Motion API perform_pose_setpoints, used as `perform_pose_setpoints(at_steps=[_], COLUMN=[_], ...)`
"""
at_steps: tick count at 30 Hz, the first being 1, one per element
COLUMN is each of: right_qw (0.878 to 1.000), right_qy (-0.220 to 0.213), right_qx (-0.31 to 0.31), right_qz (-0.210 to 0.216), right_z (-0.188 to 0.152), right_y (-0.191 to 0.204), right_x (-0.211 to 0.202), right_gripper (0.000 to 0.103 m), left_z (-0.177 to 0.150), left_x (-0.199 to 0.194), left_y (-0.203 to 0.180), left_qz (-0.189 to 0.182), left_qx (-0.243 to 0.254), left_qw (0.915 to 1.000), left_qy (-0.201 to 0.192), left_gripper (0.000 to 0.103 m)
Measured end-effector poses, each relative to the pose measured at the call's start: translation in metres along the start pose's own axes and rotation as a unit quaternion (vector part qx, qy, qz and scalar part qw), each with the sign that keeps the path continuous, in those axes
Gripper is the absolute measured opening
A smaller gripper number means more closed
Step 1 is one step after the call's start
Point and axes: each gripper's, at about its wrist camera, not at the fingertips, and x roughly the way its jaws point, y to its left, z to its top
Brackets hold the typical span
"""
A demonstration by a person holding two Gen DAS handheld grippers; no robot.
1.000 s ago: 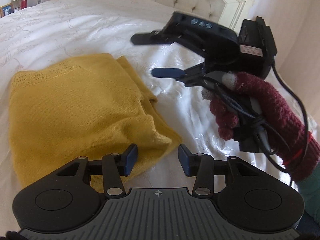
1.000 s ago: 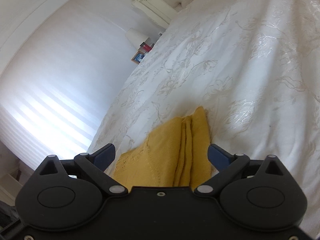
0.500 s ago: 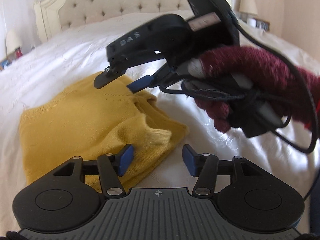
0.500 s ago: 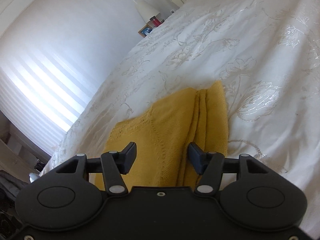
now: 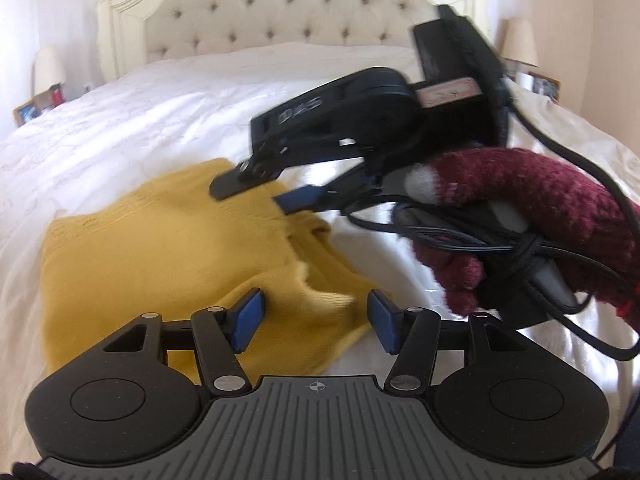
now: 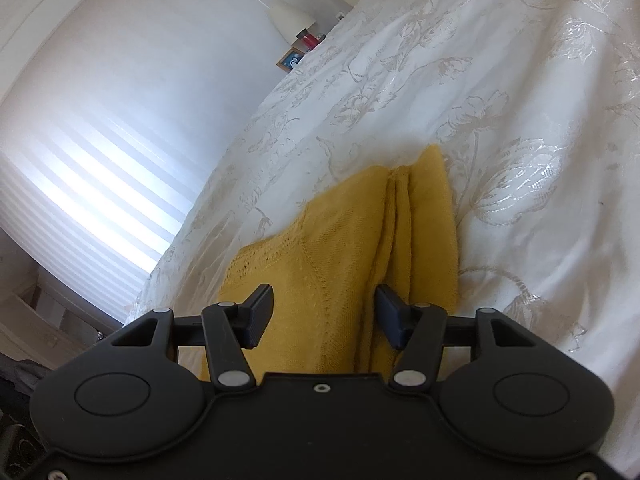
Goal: Fold small clothes
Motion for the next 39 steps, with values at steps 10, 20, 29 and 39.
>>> perform_pose_setpoints(at_steps=[10, 20, 29, 39], right_qw=[1.000, 0.997, 0.994, 0.990], right_qy=[0.002, -0.064, -0.045, -0.112], right_qx=[0.000, -0.044, 0.005, -0.013], right_qz=[-0.025, -0.020, -0.100, -0.084], right_z=[-0.003, 0.005, 0.009, 0.014], right_y=[-0.002, 0.016, -0.015, -0.008], right_x=[0.008, -0.017, -0.018, -0.041], right_gripper=[0.043, 0.015, 0.057, 0.070], left_z=[-0.003, 0.013, -0.004, -0.009], left_x=[0.005, -0.001, 0.002, -0.047], left_y=[0.001, 0.005, 0.004, 0.001], left_qz=[-0.024, -0.076, -0.116, -0.132], left_qx=[-0.020, -0.061, -0.045, 0.024], left_qw=[0.9995, 0.9951, 0.9912, 0.9899], left_qy=[0.009, -0.019, 0.046, 0.045], left_gripper=[0.015, 0.008, 0.027, 0.041])
